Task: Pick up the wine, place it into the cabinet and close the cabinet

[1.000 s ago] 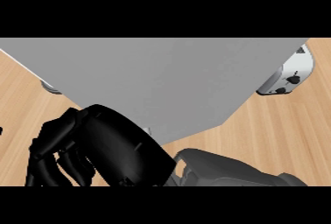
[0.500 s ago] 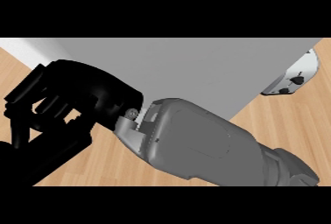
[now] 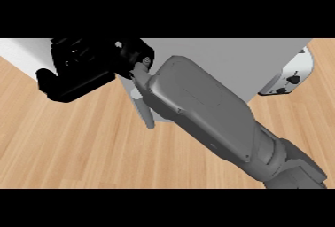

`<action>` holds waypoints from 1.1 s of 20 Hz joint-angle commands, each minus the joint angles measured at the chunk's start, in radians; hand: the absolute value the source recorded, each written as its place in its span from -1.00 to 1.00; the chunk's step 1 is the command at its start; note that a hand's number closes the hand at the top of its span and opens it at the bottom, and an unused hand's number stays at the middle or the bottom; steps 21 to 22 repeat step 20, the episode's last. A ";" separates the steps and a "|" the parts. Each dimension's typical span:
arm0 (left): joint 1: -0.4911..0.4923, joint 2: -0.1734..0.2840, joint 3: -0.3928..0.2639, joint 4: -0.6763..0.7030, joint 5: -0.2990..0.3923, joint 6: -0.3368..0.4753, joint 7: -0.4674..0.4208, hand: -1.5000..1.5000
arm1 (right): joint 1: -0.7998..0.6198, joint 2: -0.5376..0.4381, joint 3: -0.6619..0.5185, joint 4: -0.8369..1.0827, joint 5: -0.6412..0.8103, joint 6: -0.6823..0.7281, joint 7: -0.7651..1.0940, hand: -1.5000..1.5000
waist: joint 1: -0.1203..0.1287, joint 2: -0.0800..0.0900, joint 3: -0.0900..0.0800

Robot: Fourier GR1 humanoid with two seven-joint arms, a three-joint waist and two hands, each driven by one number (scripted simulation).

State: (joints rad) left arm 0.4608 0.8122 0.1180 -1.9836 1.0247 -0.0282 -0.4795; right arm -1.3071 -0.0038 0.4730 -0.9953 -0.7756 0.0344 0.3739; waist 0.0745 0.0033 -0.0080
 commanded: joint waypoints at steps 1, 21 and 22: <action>-0.010 -0.011 0.022 0.051 -0.010 -0.012 -0.008 -1.00 | -0.030 -0.065 -0.087 0.163 0.038 0.022 -0.088 1.00 | -0.027 0.014 0.006; -0.030 -0.018 -0.067 -0.090 0.033 -0.009 0.076 -1.00 | 0.044 -0.151 -0.078 0.283 0.031 0.021 -0.283 1.00 | -0.071 0.032 0.008; -0.030 -0.018 -0.067 -0.090 0.033 -0.009 0.076 -1.00 | 0.044 -0.151 -0.078 0.283 0.031 0.021 -0.283 1.00 | -0.071 0.032 0.008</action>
